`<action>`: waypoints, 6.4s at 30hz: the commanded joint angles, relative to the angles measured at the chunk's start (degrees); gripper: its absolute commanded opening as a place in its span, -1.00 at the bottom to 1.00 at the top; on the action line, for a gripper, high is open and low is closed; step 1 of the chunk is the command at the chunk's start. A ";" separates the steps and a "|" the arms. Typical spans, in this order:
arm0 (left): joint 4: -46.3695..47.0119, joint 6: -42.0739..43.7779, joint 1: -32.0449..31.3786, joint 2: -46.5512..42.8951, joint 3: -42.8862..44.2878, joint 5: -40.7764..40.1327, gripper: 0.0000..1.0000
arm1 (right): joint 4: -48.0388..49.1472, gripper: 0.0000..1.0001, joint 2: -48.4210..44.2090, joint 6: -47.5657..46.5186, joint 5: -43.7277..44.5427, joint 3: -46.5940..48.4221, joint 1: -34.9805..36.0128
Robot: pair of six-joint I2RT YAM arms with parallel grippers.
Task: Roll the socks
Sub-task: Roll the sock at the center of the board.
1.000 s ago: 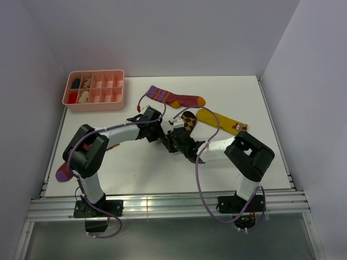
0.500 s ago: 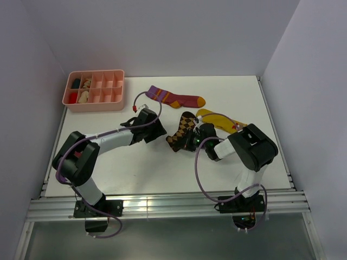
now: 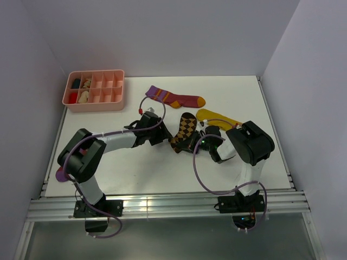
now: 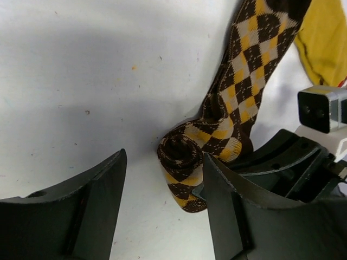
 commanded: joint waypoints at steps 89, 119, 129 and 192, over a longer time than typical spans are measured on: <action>-19.83 24.05 -4.76 11.40 12.92 -5.97 -0.99 | -59.65 0.00 10.37 -33.85 21.62 49.48 -1.40; -24.51 24.40 -4.67 16.24 20.14 -4.40 -0.99 | -34.43 0.12 -21.38 -47.84 31.03 12.74 15.38; -23.10 24.66 -4.67 15.28 19.17 -3.87 -0.99 | -34.86 -0.36 -13.90 -45.90 31.82 14.41 15.39; -20.81 8.93 3.24 8.86 13.89 -3.26 -0.99 | -41.10 0.11 -24.37 -44.57 37.52 18.01 17.32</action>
